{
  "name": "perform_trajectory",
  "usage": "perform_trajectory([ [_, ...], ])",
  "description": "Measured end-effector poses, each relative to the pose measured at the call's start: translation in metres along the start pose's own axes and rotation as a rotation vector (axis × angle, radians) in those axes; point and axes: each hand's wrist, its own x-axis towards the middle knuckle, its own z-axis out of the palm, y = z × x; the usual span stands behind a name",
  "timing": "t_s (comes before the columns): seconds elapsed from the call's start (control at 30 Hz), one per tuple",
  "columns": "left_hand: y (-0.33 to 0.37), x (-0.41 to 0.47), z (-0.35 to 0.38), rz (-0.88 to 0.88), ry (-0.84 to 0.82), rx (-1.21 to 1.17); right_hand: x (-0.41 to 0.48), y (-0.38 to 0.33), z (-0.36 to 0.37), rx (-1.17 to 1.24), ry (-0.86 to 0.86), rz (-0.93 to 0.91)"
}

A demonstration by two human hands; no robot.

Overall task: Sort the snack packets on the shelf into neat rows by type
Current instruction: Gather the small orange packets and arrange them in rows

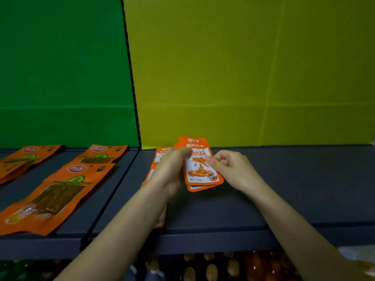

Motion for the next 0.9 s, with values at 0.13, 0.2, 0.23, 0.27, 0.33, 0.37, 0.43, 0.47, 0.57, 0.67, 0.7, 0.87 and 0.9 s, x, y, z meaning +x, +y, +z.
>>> perform_trajectory([
  [0.13, -0.018, 0.004, 0.03, -0.038, 0.012, 0.022, 0.014, 0.031, -0.029, 0.12, -0.06, 0.033],
  [0.2, -0.029, 0.006, 0.038, -0.028, 0.015, 0.023, 0.022, 0.045, -0.038, 0.105, -0.079, 0.034],
  [0.23, -0.033, 0.006, 0.041, -0.028, 0.009, 0.02, 0.027, 0.052, -0.044, 0.116, -0.069, 0.035],
  [0.27, -0.038, 0.006, 0.043, -0.022, 0.01, 0.032, 0.033, 0.059, -0.049, 0.151, -0.054, 0.043],
  [0.33, -0.048, 0.01, 0.044, 0.006, 0.041, 0.139, 0.048, 0.072, -0.059, 0.243, -0.033, 0.086],
  [0.37, -0.053, 0.013, 0.045, 0.024, 0.069, 0.211, 0.057, 0.078, -0.062, 0.263, -0.031, 0.122],
  [0.43, -0.059, 0.02, 0.045, 0.05, 0.132, 0.369, 0.072, 0.085, -0.062, 0.25, -0.036, 0.183],
  [0.47, -0.06, 0.023, 0.046, 0.074, 0.162, 0.455, 0.08, 0.088, -0.06, 0.245, -0.036, 0.196],
  [0.57, -0.062, 0.027, 0.052, 0.162, 0.221, 0.762, 0.101, 0.092, -0.048, 0.226, -0.024, 0.204],
  [0.67, -0.065, 0.027, 0.055, 0.21, 0.254, 1.033, 0.117, 0.095, -0.035, 0.237, 0.01, 0.216],
  [0.7, -0.066, 0.027, 0.056, 0.222, 0.267, 1.115, 0.12, 0.096, -0.031, 0.237, 0.016, 0.224],
  [0.87, -0.071, 0.026, 0.057, 0.32, 0.325, 1.61, 0.123, 0.102, -0.013, 0.12, -0.026, 0.247],
  [0.9, -0.071, 0.026, 0.057, 0.338, 0.329, 1.632, 0.123, 0.103, -0.01, 0.072, -0.035, 0.24],
])
